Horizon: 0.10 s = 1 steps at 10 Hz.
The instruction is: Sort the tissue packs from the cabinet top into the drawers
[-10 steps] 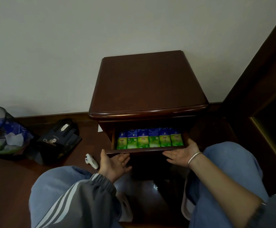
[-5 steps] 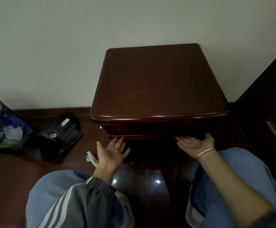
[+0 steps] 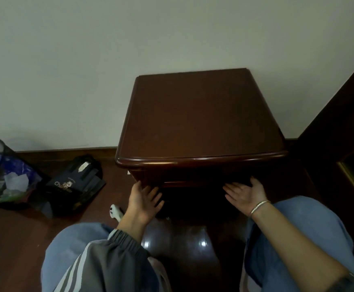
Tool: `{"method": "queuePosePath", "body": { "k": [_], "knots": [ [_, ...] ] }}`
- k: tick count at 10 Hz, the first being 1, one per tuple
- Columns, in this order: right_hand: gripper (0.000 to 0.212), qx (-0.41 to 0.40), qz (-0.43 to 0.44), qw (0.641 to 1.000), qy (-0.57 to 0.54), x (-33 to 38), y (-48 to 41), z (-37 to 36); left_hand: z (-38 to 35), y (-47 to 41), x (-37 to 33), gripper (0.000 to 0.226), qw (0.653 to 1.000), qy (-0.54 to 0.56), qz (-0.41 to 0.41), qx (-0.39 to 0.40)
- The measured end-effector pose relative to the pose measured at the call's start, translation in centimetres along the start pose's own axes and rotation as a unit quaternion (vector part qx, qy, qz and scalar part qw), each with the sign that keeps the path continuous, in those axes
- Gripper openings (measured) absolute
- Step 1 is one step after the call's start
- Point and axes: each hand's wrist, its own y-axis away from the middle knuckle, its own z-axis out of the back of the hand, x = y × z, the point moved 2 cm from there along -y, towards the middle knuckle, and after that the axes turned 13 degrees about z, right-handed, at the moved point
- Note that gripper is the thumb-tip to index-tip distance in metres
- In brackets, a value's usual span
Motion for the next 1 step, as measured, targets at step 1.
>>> {"method": "queuePosePath", "body": {
  "k": [1],
  "knots": [
    [0.048, 0.018, -0.011, 0.993, 0.117, 0.26, 3.69, 0.31, -0.19, 4.55, -0.85, 0.058, 0.994, -0.102, -0.015, -0.043]
  ]
}}
